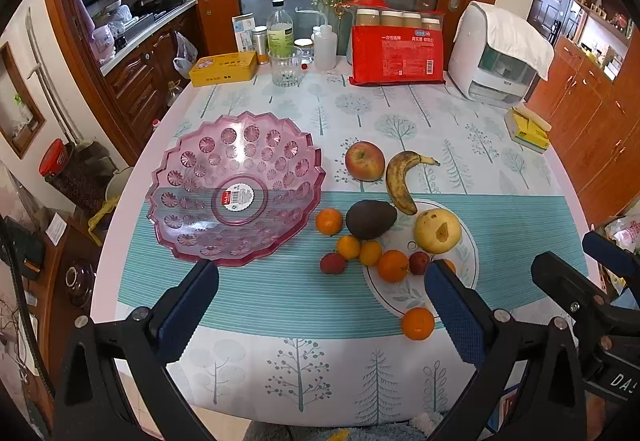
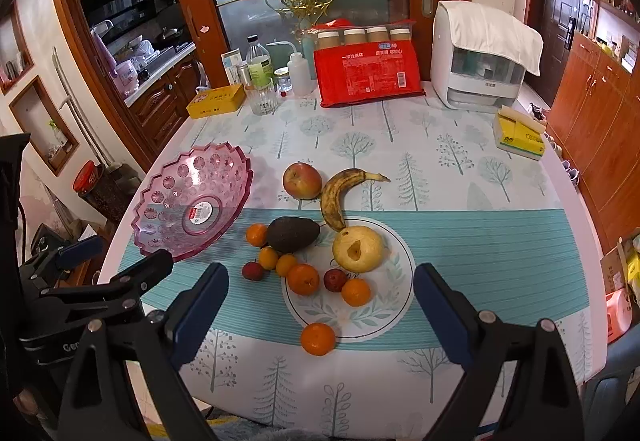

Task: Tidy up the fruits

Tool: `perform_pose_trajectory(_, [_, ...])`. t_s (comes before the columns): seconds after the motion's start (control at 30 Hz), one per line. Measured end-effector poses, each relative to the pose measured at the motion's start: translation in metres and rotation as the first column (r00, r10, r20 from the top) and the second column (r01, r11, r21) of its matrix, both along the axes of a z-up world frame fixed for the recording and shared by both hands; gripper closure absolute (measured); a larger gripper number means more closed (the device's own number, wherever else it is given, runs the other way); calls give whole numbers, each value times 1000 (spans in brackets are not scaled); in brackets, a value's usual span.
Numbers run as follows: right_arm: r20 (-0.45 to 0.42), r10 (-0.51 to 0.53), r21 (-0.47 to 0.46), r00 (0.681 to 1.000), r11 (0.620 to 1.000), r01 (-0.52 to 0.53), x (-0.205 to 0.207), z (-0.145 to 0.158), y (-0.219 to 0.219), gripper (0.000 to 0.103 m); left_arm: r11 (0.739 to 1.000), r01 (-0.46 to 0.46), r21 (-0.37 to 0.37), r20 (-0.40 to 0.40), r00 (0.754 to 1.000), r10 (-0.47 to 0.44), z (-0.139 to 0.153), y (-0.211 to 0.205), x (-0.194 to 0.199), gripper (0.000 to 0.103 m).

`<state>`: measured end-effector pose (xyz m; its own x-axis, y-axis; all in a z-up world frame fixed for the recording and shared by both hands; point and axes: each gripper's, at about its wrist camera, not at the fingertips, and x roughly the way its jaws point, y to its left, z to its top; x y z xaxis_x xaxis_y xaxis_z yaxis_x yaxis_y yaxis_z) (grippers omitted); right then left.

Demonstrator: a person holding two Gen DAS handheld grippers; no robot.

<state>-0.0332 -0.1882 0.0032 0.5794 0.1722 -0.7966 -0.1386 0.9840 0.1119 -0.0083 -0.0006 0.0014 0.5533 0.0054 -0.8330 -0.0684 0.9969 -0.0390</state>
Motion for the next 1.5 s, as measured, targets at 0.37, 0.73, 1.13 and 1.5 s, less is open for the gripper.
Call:
perform_pose_trajectory(0.37, [-4,-3,-15,1000,1000,3,1,-1,3,9,1000,11,-1,-30,999,-11,-3,2,8,1])
perform_pose_trajectory(0.73, [-24,-15,-24,1000,1000,15,3,-5,4,9,1000,20,-1,-40,999,-20,-7,2,8,1])
perform_pose_trajectory(1.13, [-34,-33,-32,999,999,32,3,-11,10,9,999,47,-3,-36,998,-47,-10,3,11,1])
perform_pose_trajectory(1.5, [-22,-72,-46,997,996,71,4,-7,17,9,997,69,-19,-14,997,-69,-5,16,15,1])
